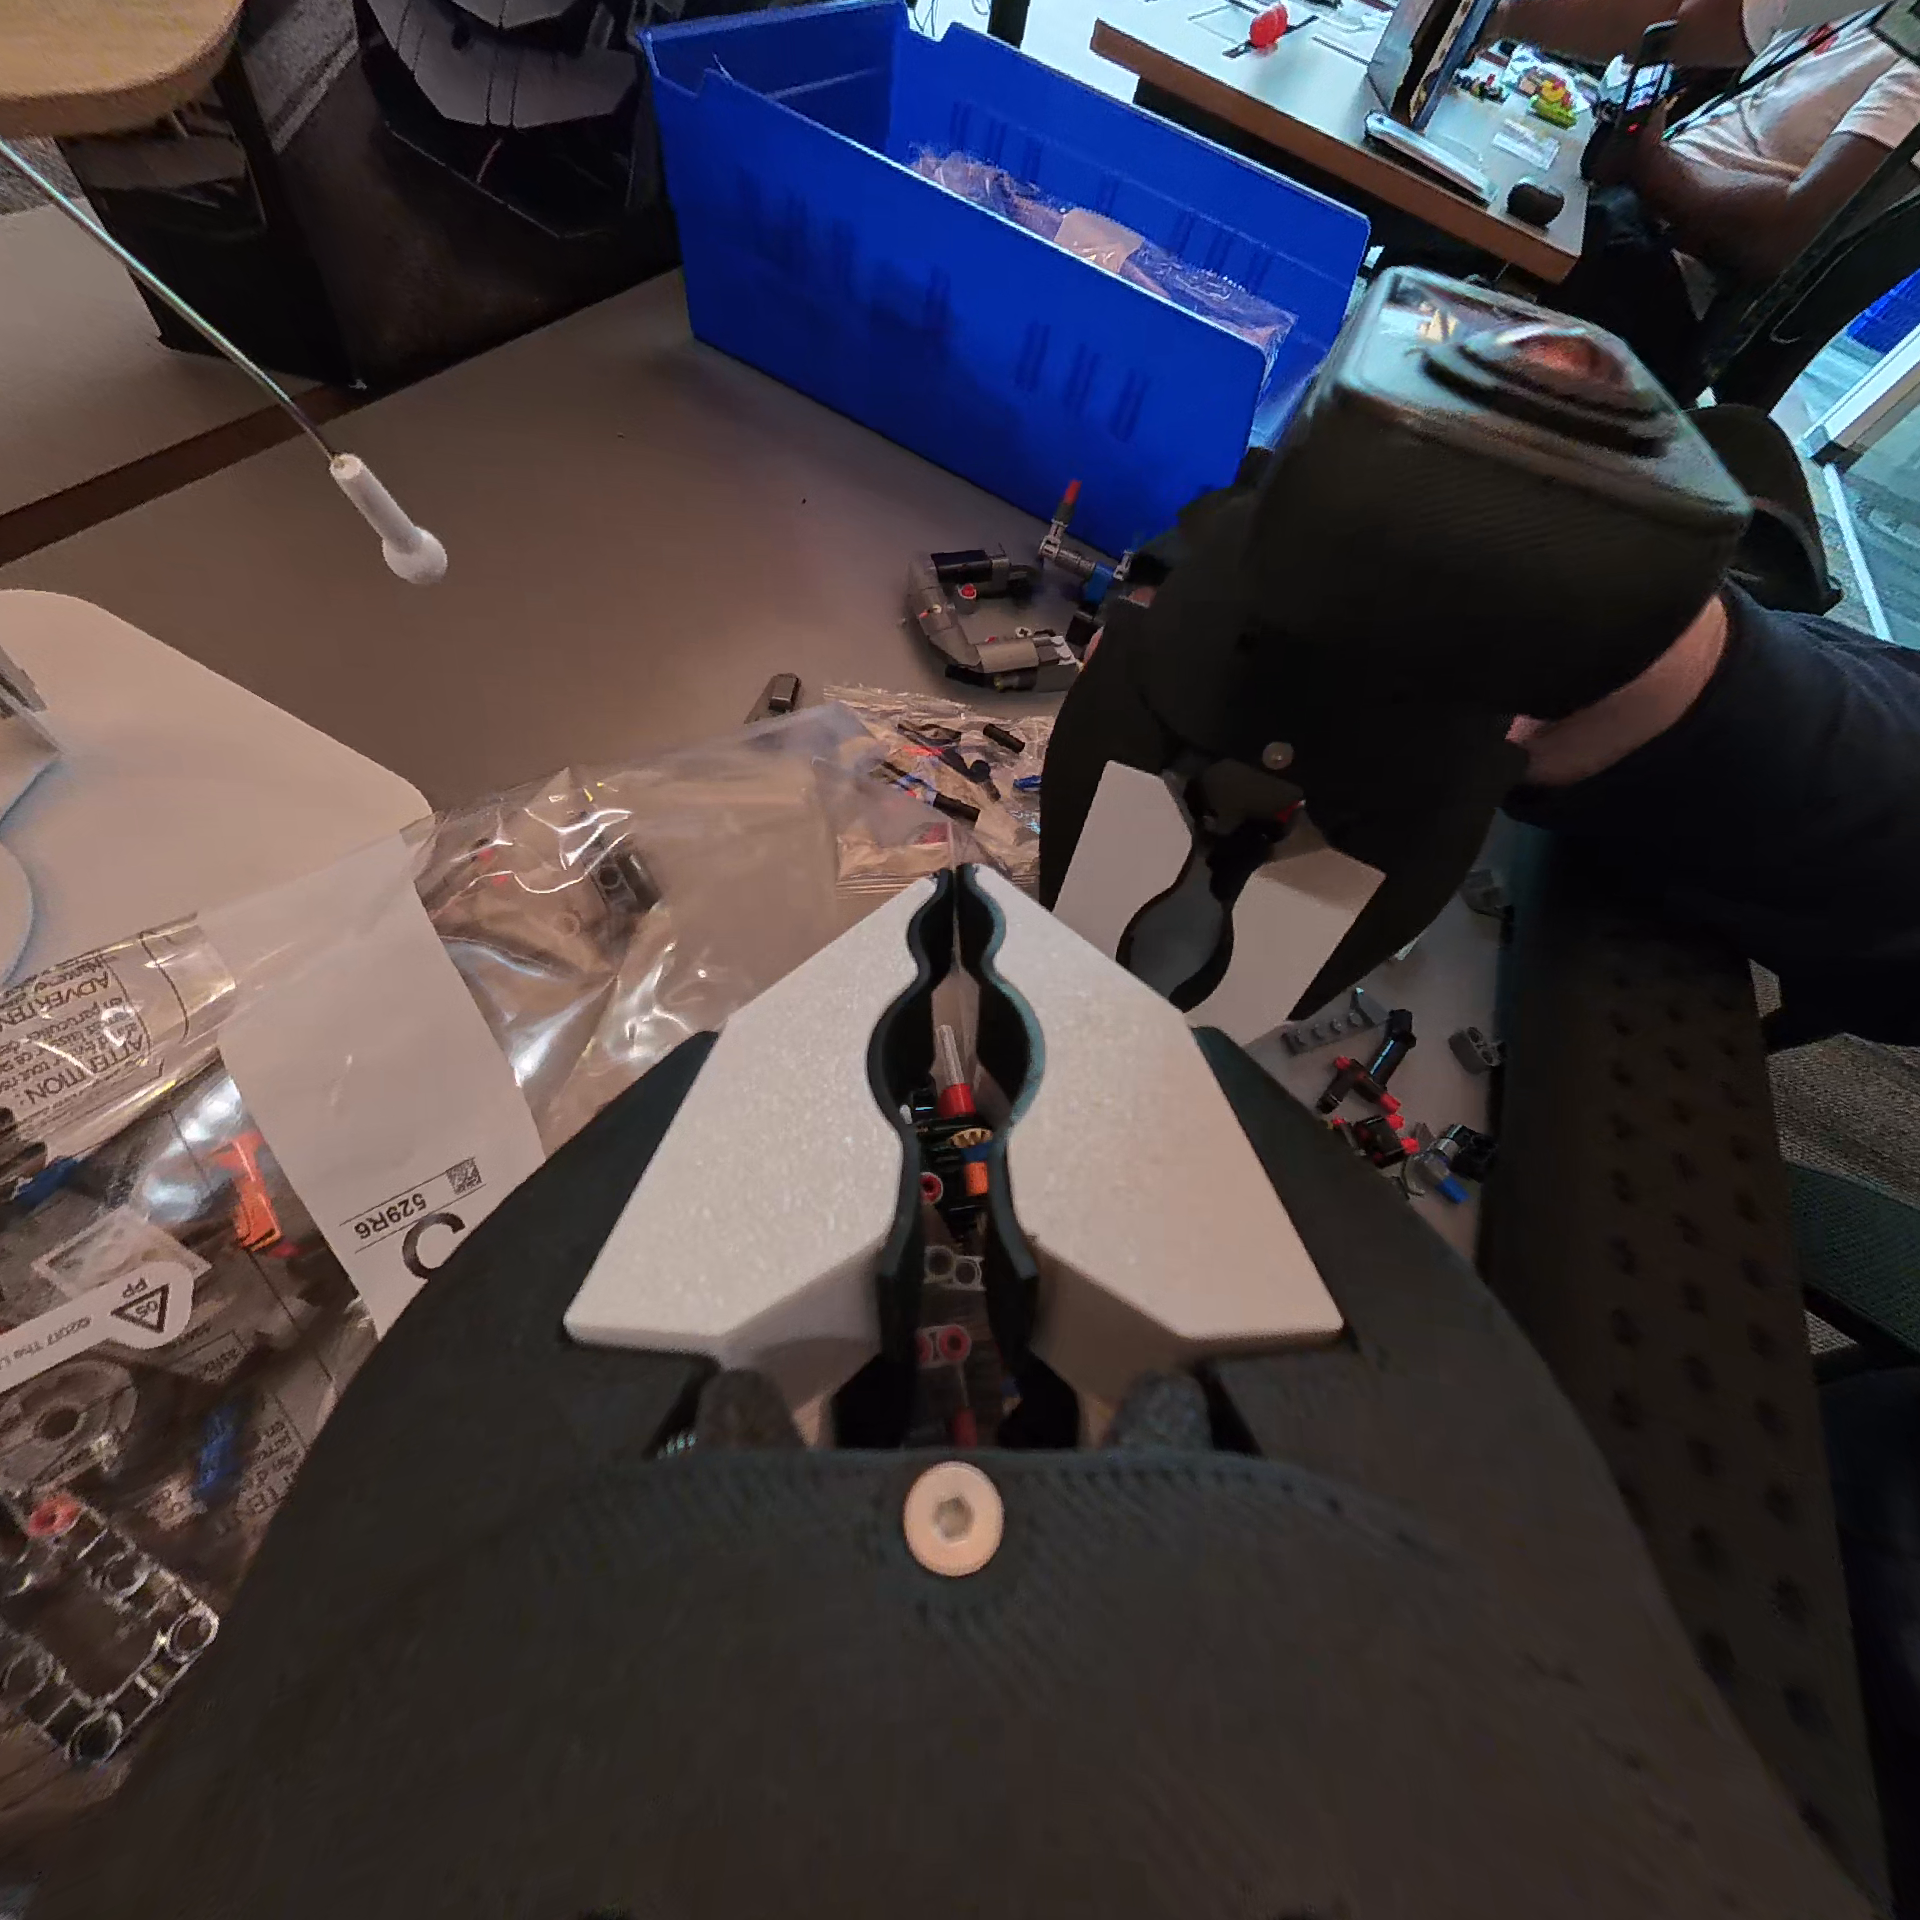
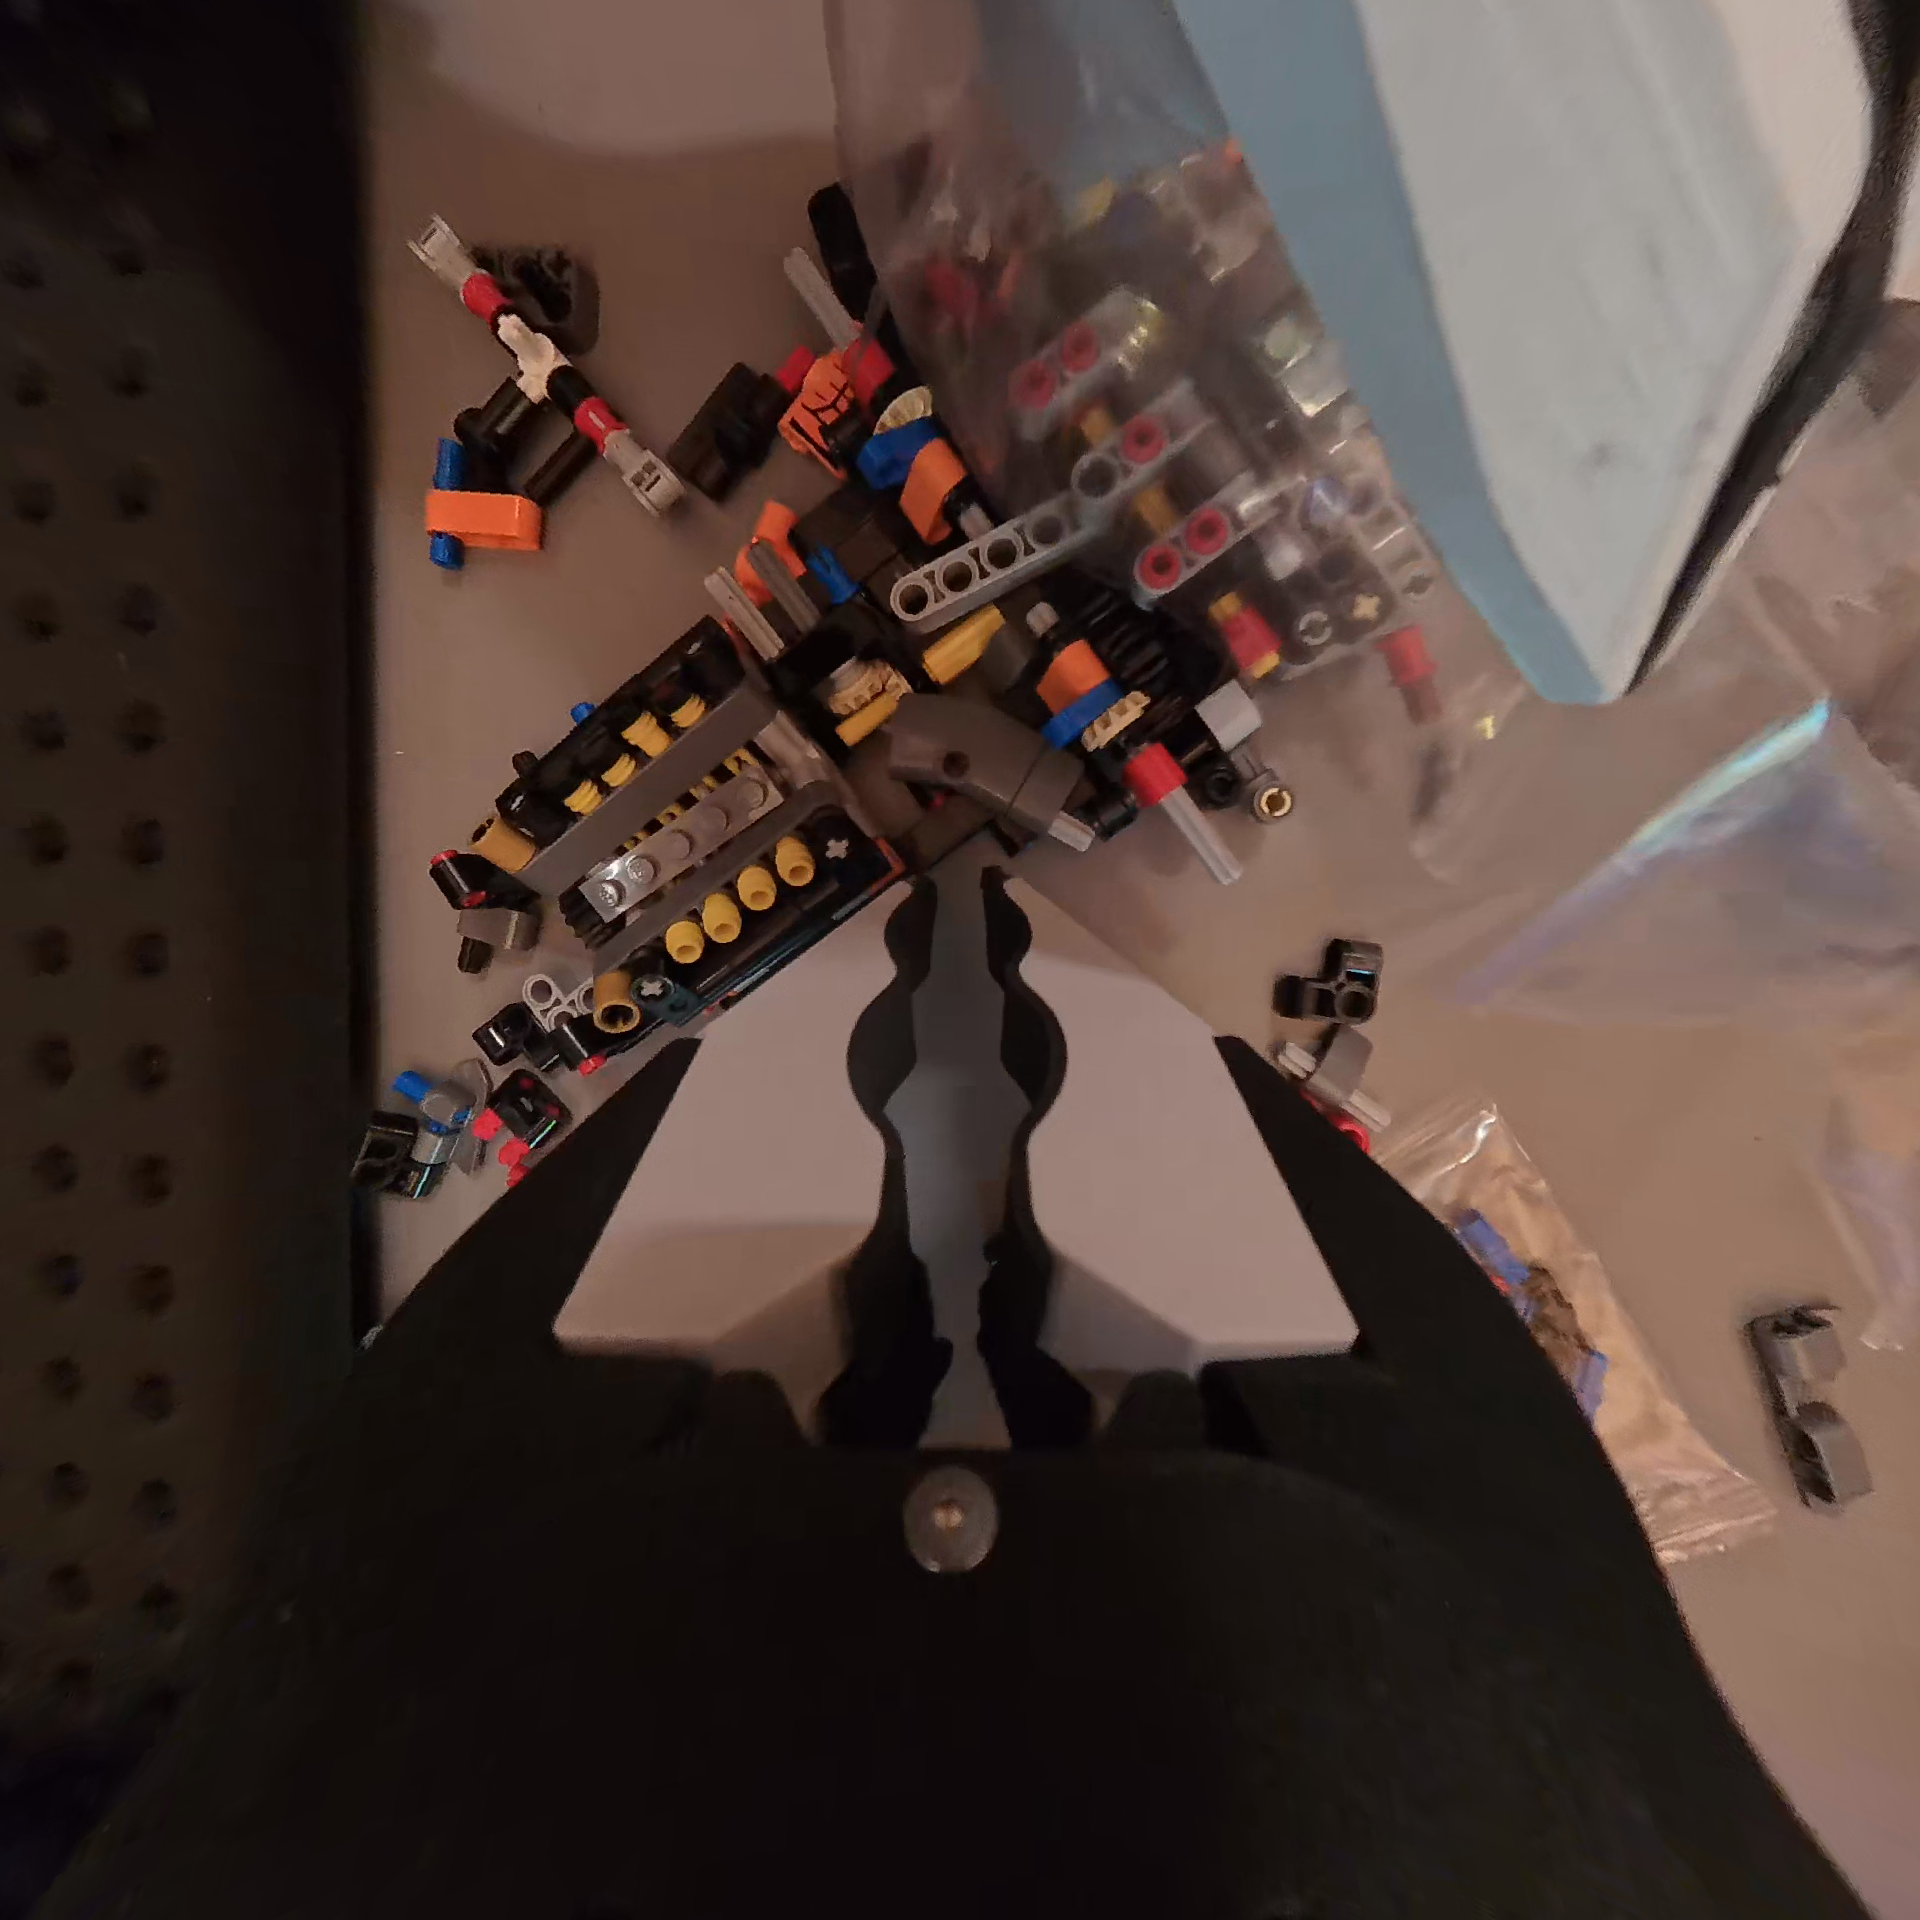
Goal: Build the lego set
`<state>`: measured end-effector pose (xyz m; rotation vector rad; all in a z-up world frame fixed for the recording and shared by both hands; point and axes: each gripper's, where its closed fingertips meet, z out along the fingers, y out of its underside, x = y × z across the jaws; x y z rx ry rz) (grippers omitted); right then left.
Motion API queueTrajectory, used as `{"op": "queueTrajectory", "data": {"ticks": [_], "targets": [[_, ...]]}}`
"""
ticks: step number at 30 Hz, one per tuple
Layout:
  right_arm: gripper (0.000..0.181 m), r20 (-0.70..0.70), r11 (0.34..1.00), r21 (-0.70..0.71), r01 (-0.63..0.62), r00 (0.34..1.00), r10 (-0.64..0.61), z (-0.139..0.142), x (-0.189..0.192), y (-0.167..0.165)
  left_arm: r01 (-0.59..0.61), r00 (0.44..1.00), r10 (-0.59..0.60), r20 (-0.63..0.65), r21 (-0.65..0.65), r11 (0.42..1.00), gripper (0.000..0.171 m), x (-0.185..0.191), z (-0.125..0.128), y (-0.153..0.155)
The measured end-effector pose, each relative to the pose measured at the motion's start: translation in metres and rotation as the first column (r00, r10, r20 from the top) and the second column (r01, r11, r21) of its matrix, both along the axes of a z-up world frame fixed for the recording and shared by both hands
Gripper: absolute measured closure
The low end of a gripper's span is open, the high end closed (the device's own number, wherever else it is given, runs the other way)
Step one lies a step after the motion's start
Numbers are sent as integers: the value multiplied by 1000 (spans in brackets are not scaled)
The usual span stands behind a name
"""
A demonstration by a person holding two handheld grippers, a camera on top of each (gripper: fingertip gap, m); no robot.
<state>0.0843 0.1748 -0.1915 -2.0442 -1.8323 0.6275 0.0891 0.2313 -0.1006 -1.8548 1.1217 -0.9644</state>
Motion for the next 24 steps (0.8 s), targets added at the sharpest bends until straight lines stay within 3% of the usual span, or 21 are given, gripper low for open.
{"op": "queueTrajectory", "data": {"ticks": [10, 16, 24], "targets": [[171, -49, 999, -46, 1, 999, -3, 7, -5, -5, 26, 999, -26, -26, -6, 1000, 171, 2, -4, -5], [164, -139, 994, -96, 55, 988, -68, 21, -14, 0, 38, 997, -38, -60, -3, 999, 171, 4, -9, -7], [171, -92, 999, -9, 51, 994, -51, 8, -17, 6, 36, 997, -36, -66, -1, 999, 171, 4, -10, -7]]}}
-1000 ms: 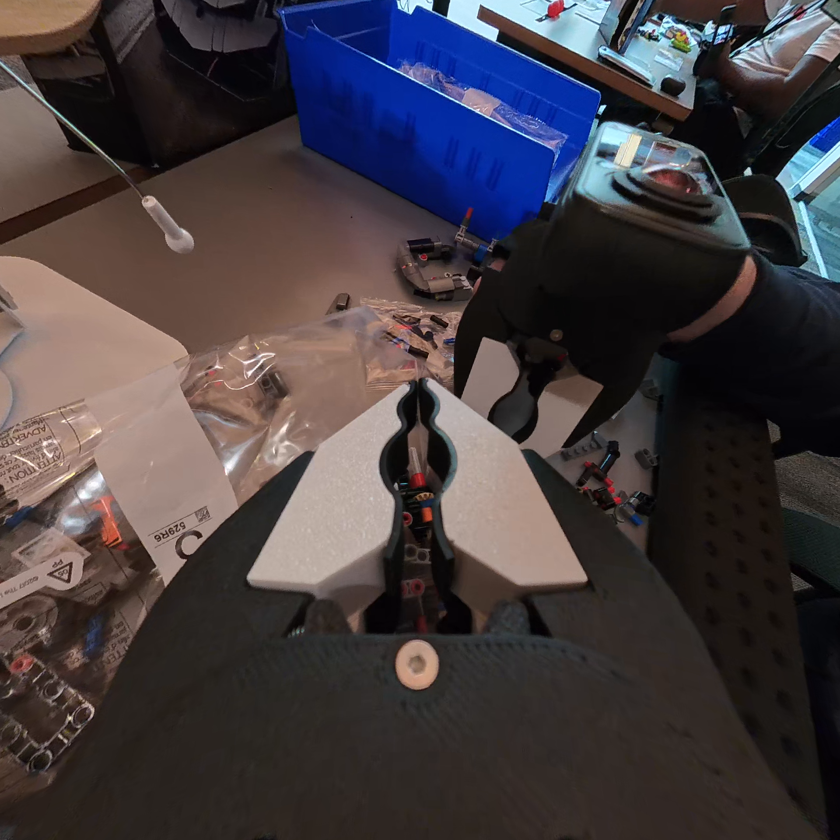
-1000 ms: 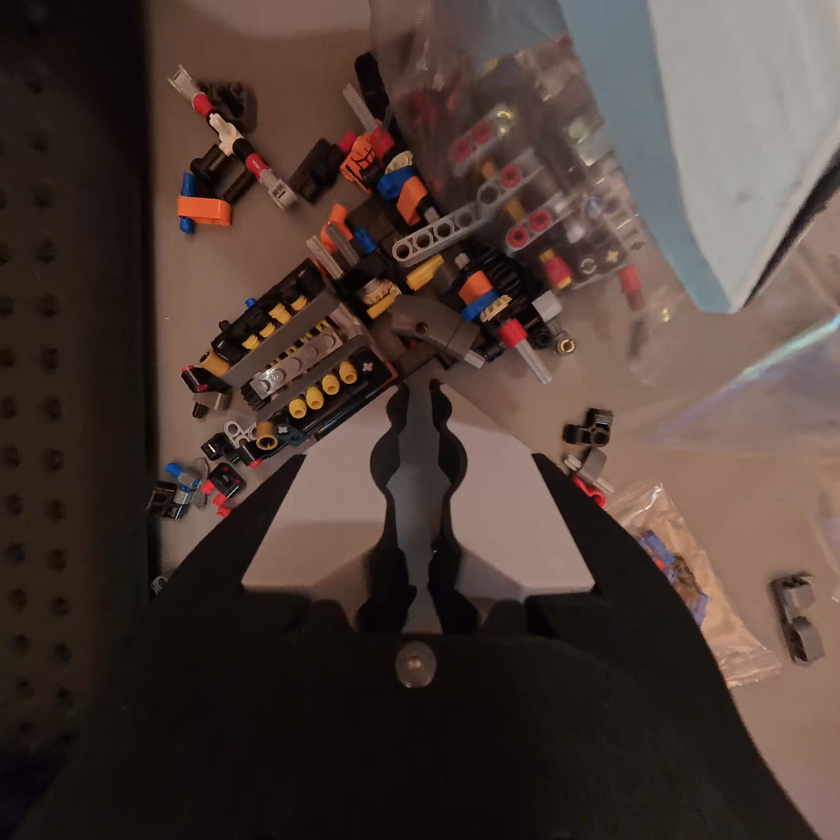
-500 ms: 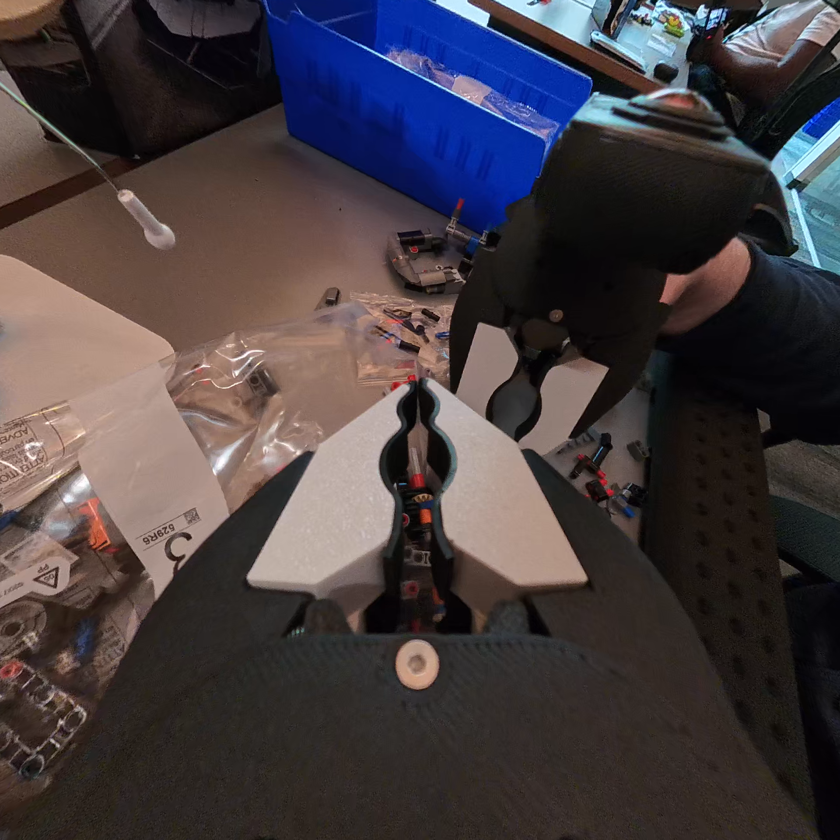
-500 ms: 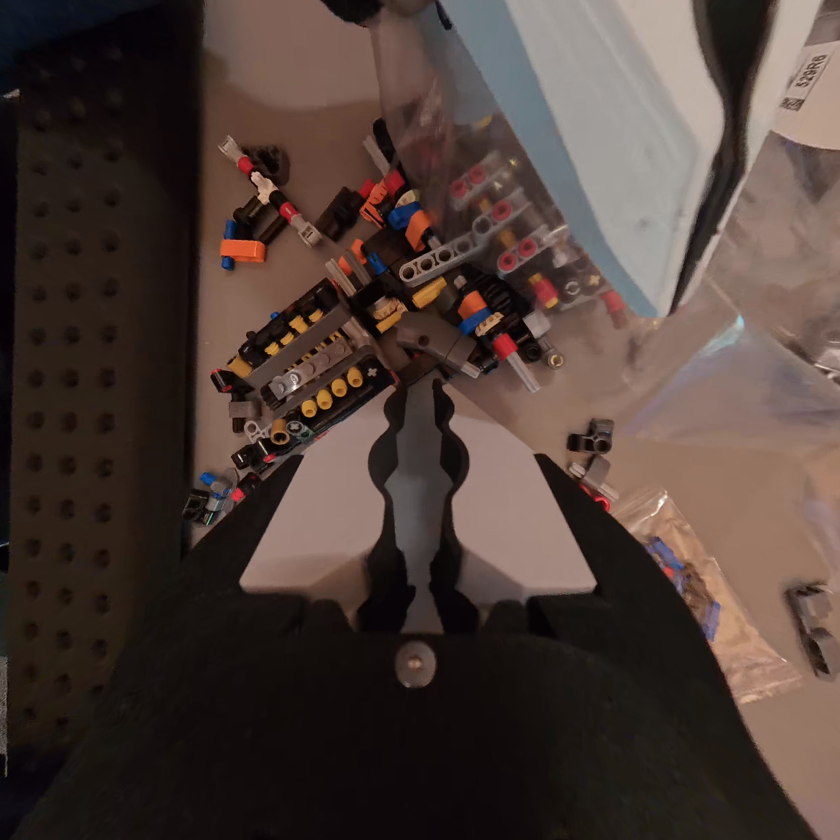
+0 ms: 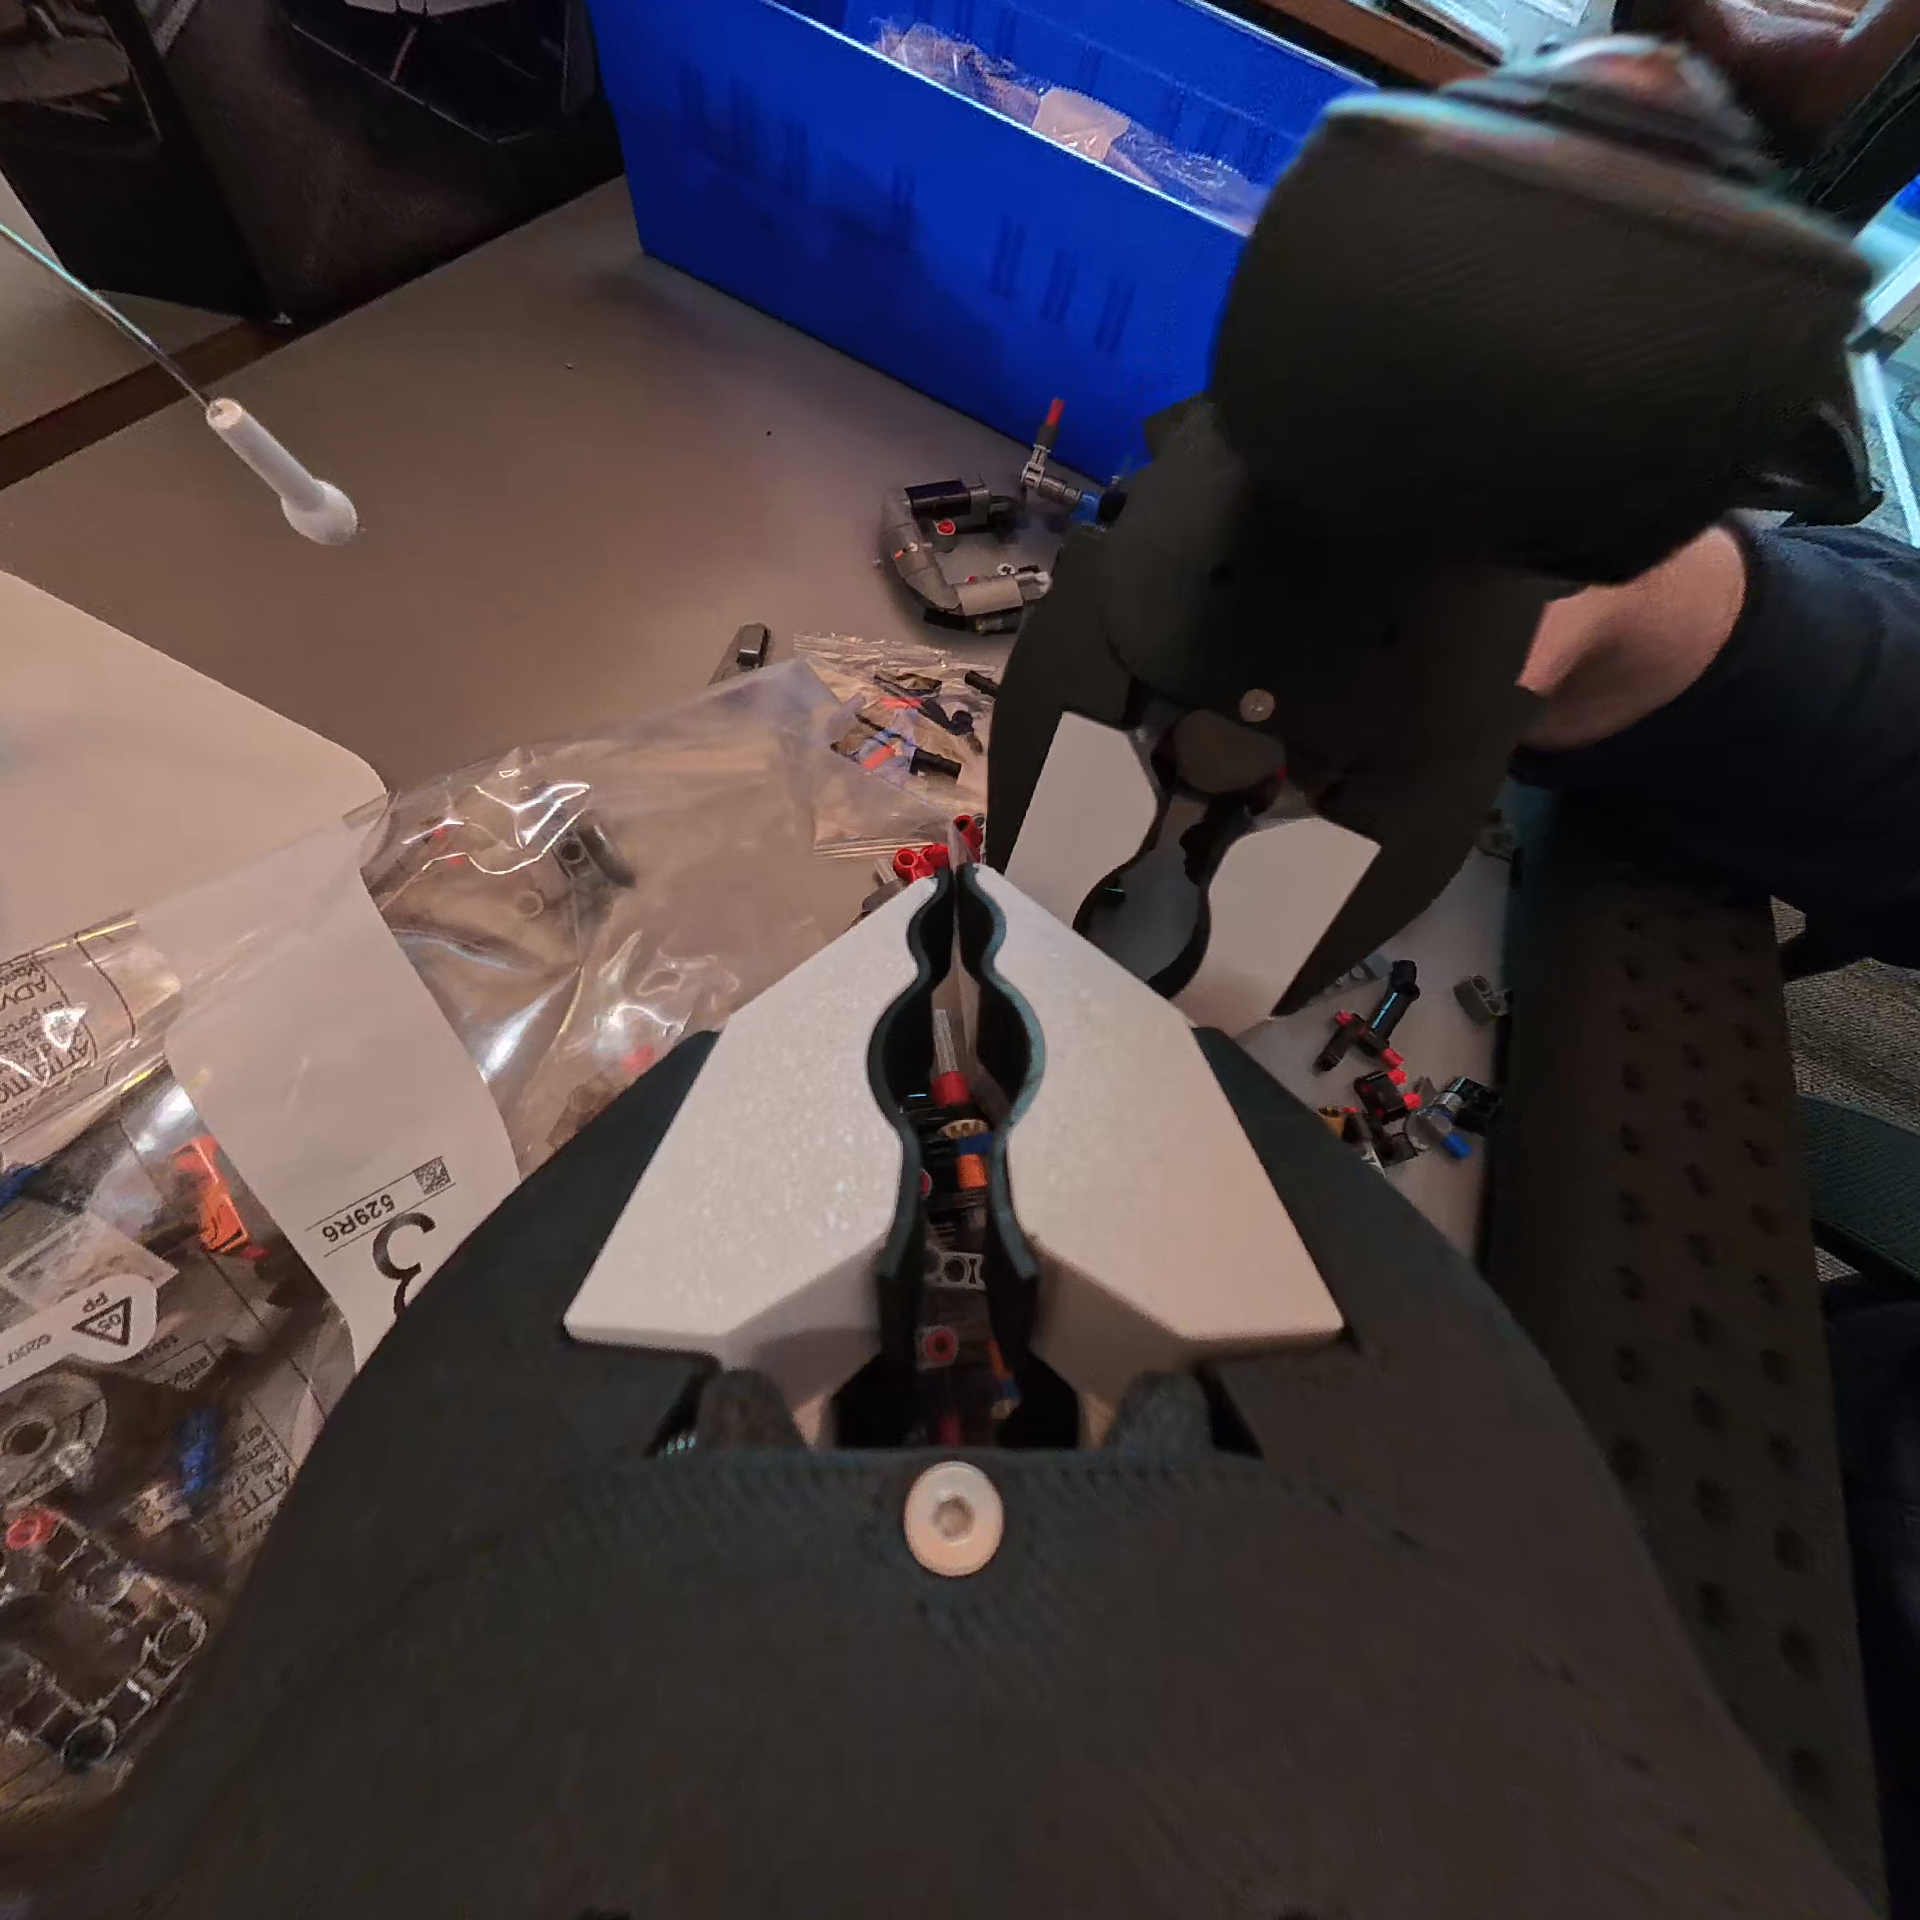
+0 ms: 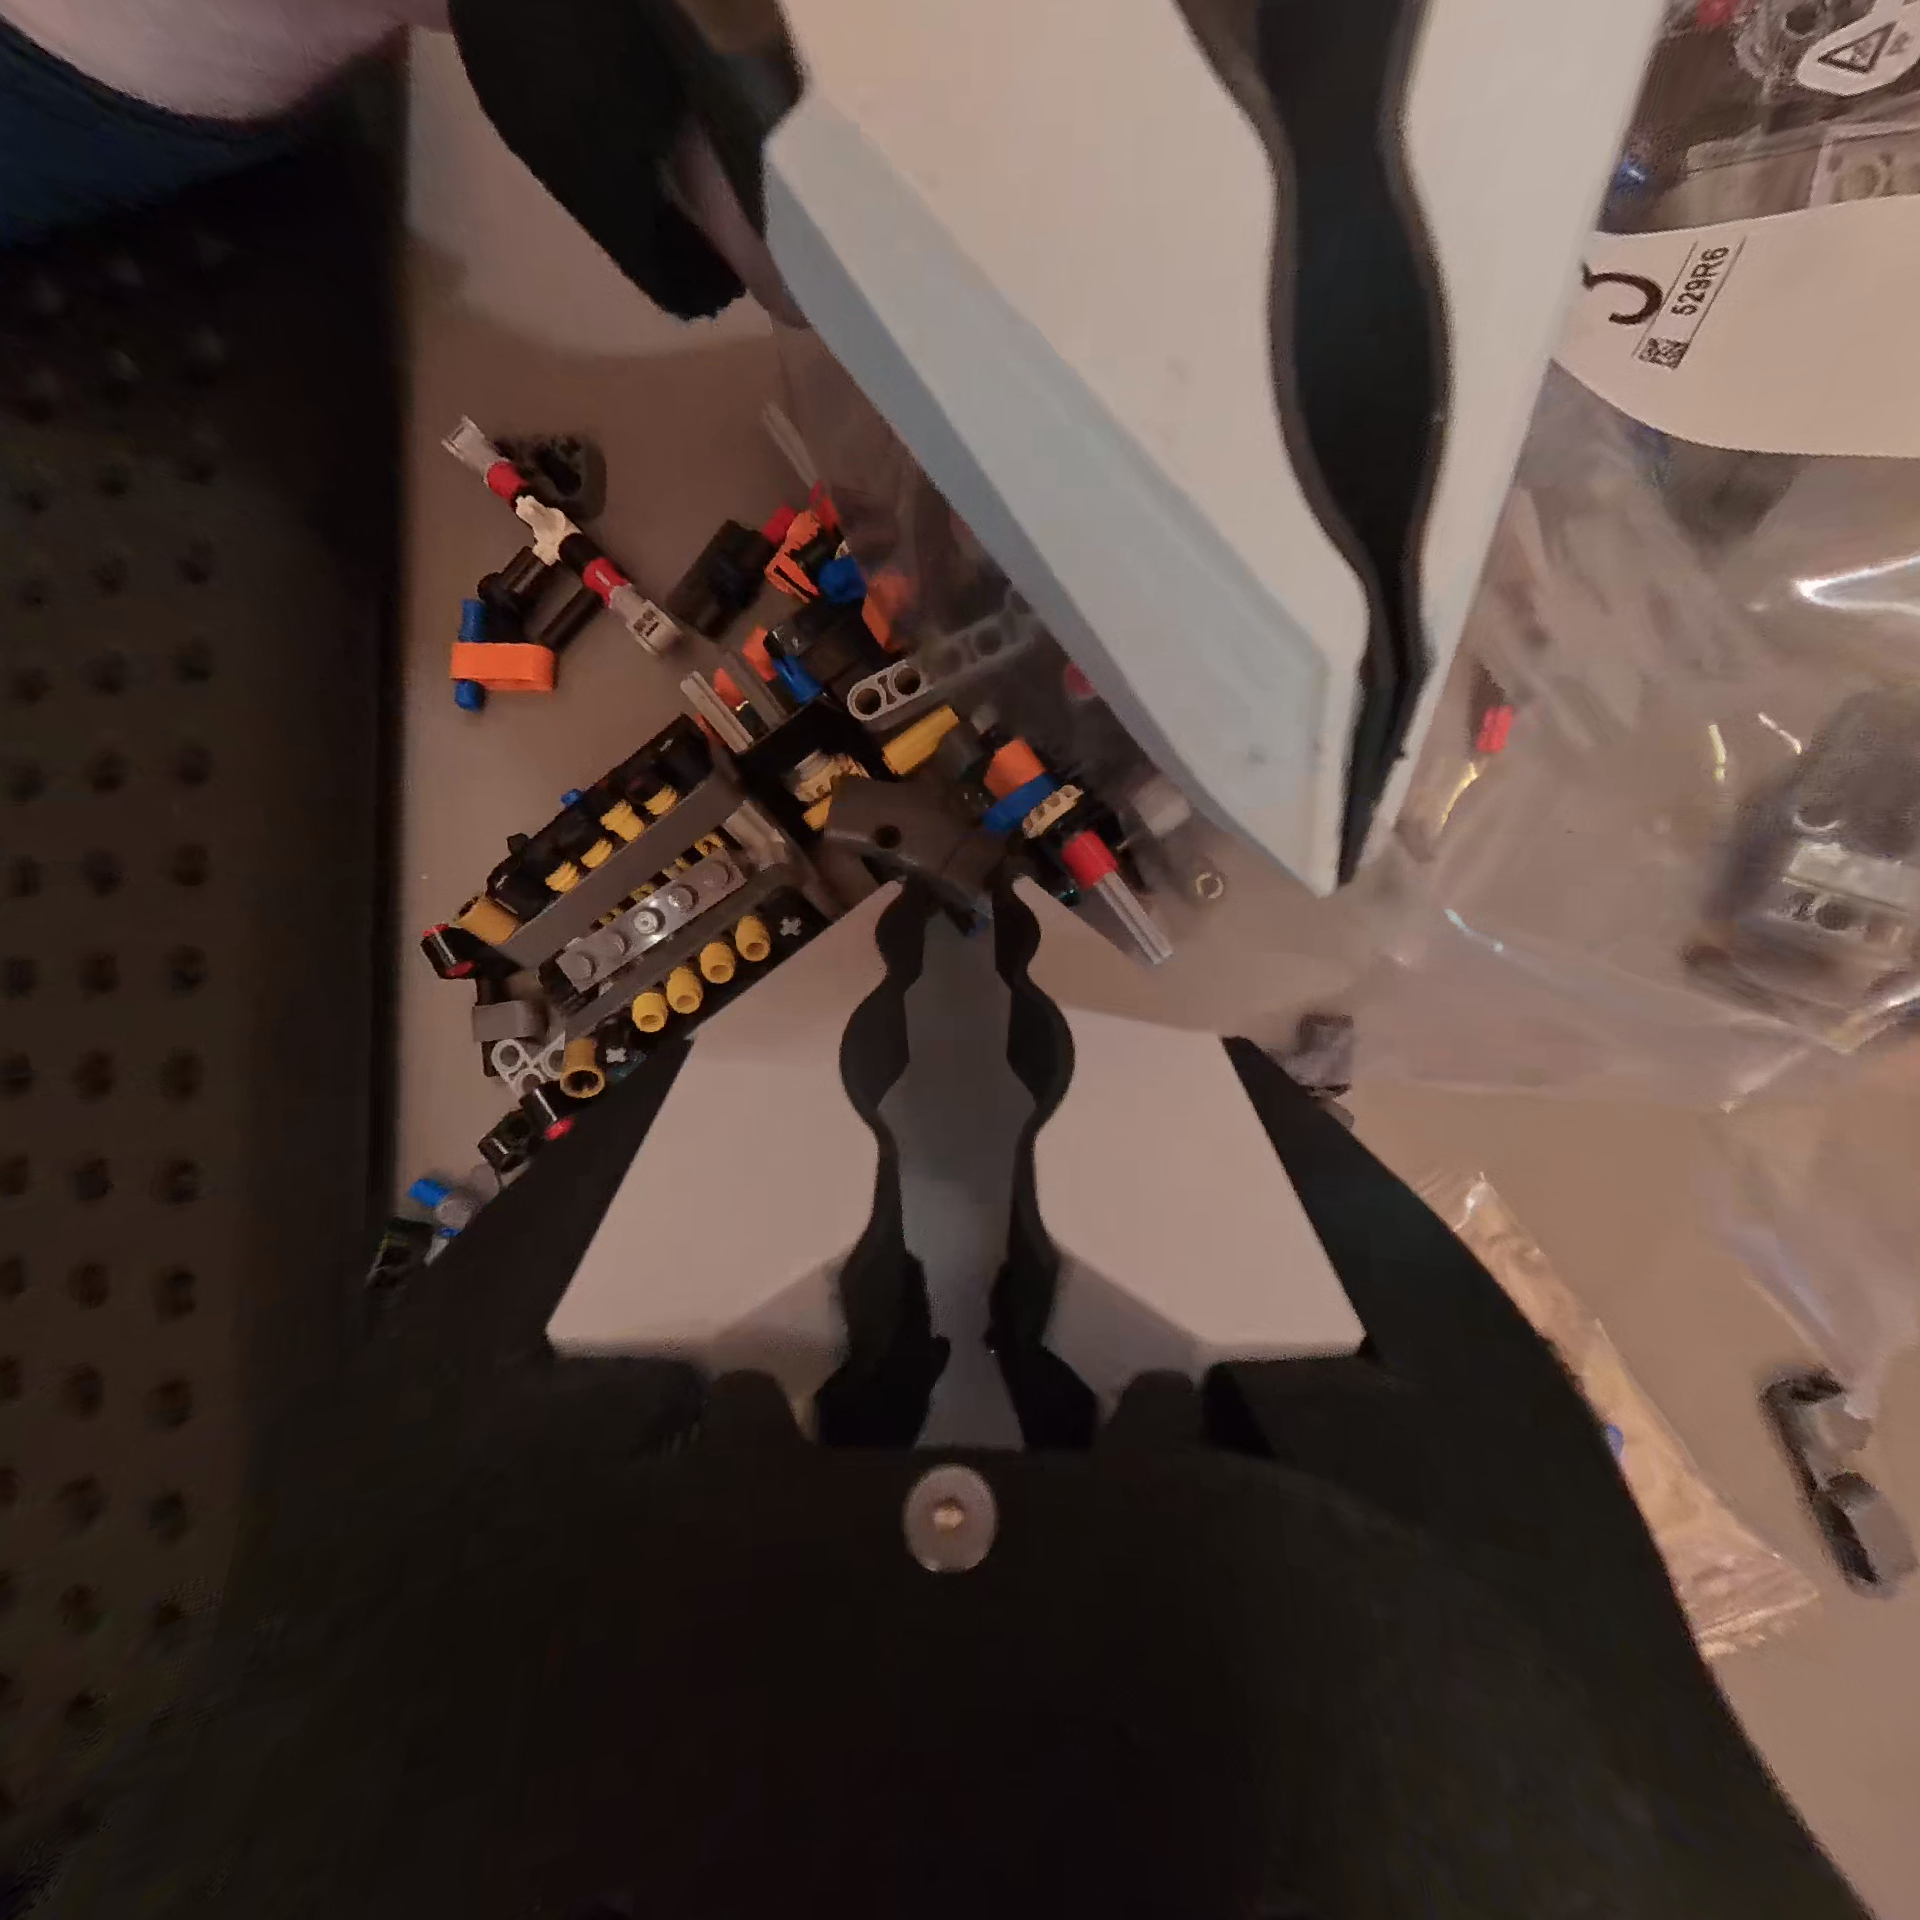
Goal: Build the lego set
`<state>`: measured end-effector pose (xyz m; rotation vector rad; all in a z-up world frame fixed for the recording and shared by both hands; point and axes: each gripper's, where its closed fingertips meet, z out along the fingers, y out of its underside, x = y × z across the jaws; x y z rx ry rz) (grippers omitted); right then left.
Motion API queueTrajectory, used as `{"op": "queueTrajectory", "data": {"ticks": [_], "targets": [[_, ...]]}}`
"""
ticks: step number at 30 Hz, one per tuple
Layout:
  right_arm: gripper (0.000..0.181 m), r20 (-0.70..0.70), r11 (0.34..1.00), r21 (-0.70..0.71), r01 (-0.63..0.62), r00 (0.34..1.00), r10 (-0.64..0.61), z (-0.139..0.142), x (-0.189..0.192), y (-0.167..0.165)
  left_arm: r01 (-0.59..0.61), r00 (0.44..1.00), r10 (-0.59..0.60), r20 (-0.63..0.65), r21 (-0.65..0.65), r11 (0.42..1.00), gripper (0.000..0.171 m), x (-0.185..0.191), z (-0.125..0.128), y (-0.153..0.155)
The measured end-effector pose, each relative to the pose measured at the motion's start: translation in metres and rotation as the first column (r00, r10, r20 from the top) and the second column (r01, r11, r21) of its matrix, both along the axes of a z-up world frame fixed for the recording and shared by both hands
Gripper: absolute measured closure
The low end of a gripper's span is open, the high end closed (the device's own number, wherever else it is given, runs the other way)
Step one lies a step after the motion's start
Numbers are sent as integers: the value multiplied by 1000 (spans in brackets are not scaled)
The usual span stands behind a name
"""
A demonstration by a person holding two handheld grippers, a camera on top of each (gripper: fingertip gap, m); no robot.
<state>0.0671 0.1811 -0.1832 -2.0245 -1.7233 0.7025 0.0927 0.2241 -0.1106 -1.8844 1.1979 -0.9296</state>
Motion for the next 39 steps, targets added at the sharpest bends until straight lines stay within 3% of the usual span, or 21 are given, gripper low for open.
{"op": "queueTrajectory", "data": {"ticks": [3, 11, 18, 23, 32, 39], "targets": [[163, -9, 997, 72, -25, 1000, 26, 4, -5, 1, 1, 1000, -1, -1, 1, 1000, 171, 0, 0, 0], [172, 31, 995, 95, -39, 999, 37, -4, -4, 1, -1, 1000, 1, -7, 3, 1000, 171, 0, -1, 0], [175, 9, 995, 95, -43, 999, 42, 7, 7, 2, 15, 999, -15, -37, -1, 1000, 171, -3, -4, -3], [175, -56, 995, 96, -13, 998, 19, 25, 22, 8, 82, 993, -81, -87, -3, 997, 166, 1, -13, -15], [176, -107, 974, 208, 86, 992, -65, 44, 32, 30, 219, 968, -210, -135, 51, 974, 139, 16, -19, -38], [181, -102, 956, 278, 98, 992, -72, 55, 39, 33, 165, 968, -141, -206, 106, 981, 142, 11, -26, -26]]}}
